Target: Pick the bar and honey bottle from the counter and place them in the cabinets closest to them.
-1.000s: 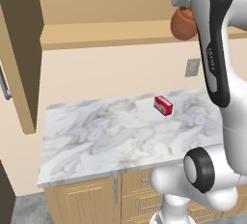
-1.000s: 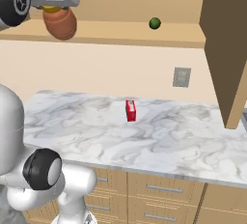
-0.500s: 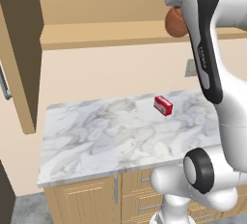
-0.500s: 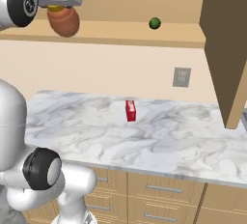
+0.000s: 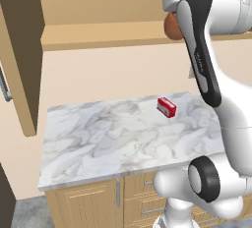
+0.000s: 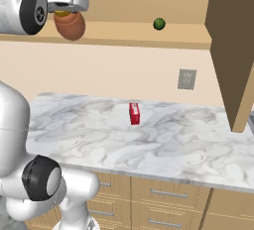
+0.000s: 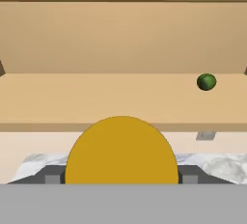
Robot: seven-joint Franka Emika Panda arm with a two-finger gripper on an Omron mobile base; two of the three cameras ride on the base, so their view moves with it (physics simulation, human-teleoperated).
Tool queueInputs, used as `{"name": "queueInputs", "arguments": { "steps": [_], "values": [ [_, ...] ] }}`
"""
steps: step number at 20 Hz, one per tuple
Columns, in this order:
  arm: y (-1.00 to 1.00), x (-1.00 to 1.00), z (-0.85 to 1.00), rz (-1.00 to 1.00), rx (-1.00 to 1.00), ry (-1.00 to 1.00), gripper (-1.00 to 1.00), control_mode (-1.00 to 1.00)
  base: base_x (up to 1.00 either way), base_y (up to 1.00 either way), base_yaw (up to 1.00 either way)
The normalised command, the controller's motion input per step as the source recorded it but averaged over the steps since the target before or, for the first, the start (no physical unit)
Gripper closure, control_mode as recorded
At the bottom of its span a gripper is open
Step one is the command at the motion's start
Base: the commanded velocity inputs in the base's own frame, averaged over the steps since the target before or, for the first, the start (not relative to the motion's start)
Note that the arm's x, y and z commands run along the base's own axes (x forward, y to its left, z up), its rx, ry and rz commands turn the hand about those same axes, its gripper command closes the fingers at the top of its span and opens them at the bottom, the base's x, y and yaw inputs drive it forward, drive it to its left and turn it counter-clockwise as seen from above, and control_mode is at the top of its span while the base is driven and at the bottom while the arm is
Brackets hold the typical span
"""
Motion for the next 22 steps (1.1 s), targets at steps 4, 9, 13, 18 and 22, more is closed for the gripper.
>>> {"name": "queueInputs", "arguments": {
  "steps": [4, 9, 13, 18, 22],
  "values": [
    [0.0, 0.46, 0.03, 0.0, 0.0, 0.0, 1.0, -1.0, 0.0, 0.0, 0.0],
    [0.0, 0.39, 0.01, 0.0, 0.0, 0.0, 1.0, -1.0, 0.0, 0.0, 0.0],
    [0.0, 0.31, 0.02, 0.0, 0.0, 0.0, 1.0, -1.0, 0.0, 0.0, 0.0],
    [0.0, 0.15, 0.0, 0.0, 0.0, 0.0, 1.0, -1.0, 0.0, 0.0, 0.0],
    [0.0, 0.02, 0.0, 0.0, 0.0, 0.0, 1.0, -1.0, 0.0, 0.0, 0.0]
  ]
}}
